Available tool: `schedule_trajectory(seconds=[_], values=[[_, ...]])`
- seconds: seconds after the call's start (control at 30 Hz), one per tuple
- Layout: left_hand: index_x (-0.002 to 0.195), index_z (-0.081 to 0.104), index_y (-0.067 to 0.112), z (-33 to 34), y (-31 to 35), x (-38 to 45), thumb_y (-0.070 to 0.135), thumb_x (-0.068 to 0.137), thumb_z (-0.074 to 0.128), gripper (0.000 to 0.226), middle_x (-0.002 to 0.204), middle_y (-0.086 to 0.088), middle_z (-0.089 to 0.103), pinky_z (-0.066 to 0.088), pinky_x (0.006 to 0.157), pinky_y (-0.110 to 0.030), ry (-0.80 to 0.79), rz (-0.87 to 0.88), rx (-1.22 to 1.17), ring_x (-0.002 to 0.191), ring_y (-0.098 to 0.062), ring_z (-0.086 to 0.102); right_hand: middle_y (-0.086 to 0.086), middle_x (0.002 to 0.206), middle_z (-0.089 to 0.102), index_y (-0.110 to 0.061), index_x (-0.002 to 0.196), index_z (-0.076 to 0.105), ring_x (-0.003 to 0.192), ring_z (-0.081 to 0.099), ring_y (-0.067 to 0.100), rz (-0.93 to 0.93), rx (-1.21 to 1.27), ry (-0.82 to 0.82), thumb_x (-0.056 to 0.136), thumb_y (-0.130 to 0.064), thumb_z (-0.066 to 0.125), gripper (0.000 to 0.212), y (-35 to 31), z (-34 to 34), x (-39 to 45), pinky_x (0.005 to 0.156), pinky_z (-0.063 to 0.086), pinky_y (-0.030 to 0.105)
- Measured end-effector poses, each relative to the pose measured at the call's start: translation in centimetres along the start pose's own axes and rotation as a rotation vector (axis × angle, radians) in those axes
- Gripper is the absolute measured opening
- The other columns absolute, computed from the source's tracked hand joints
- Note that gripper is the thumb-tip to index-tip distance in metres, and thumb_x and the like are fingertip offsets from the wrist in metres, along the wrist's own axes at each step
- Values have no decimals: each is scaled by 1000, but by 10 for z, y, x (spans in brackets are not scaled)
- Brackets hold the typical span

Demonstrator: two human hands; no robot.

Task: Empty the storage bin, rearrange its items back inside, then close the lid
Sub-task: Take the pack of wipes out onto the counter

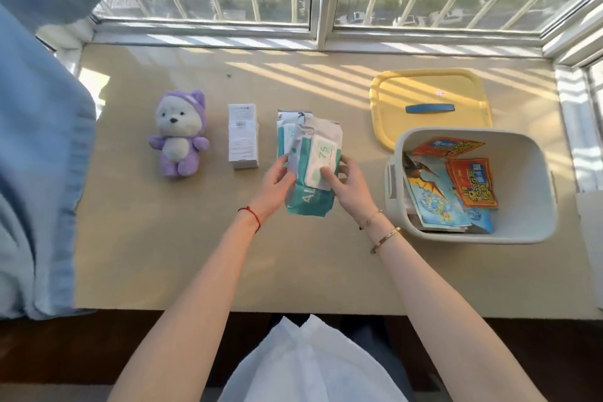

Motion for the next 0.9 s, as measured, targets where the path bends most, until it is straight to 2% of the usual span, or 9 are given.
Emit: schedule_trajectory(seconds=[0.07,0.1,0.2,0.27,0.37,0.5,0.63,0.77,0.9], values=[[135,45,18,-11,4,6,17,101,41,34,115,4,61,52,74,-15,27,38,33,97,-1,61,3,122,57,-13,135,40,94,60,6,-12,-35,26,91,-31,61,53,-2,10,5,77,54,22],[133,46,20,-16,6,10,21,100,44,33,114,7,62,52,73,-15,37,56,44,96,-1,62,4,123,56,-13,136,39,94,61,9,-17,-40,34,91,-29,62,53,-2,14,10,78,55,24],[127,51,26,-31,1,29,28,95,56,33,115,8,64,55,83,-29,53,90,134,105,-14,63,3,126,55,-16,138,37,99,62,18,-30,-99,41,90,-27,62,55,-7,26,26,82,57,34],[131,51,25,-40,-2,44,29,92,60,40,121,6,62,53,90,-35,98,95,196,110,-15,60,2,126,54,-17,139,36,103,60,19,-62,-152,52,90,-26,62,56,-14,30,41,83,57,35],[137,47,24,-48,-3,68,29,91,61,49,127,3,59,51,91,-33,179,98,239,110,-12,57,-1,119,54,-16,139,38,102,58,18,-117,-245,70,90,-22,62,55,-20,32,65,84,53,30],[135,48,22,-49,-9,96,28,92,59,45,128,2,58,49,94,-32,197,102,303,110,-10,54,4,128,54,-14,140,37,111,55,22,-127,-341,53,90,-20,62,56,-15,34,99,93,49,36],[135,50,17,-48,-20,117,22,93,58,43,127,0,60,46,86,-23,293,102,340,110,-11,56,8,130,54,-10,138,39,114,52,20,-142,-435,44,90,-17,61,53,-4,40,126,98,46,37],[132,53,17,-50,-33,129,21,93,58,40,124,-1,61,50,83,-25,307,85,379,100,-8,56,7,132,53,-9,140,37,115,53,22,-121,-475,-4,90,-16,60,56,11,47,144,98,45,36],[135,50,18,-49,-42,133,18,94,56,42,127,-2,60,50,90,-28,299,71,405,107,-11,55,9,133,53,-8,142,34,117,52,24,-136,-499,-10,87,-14,62,62,26,50,148,98,46,40]])
Point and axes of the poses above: each hand's wrist, its own x-axis towards the middle knuckle, its own z-axis out of the palm, y = z × x, the point moved 3 cm from there along x, towards the middle knuckle
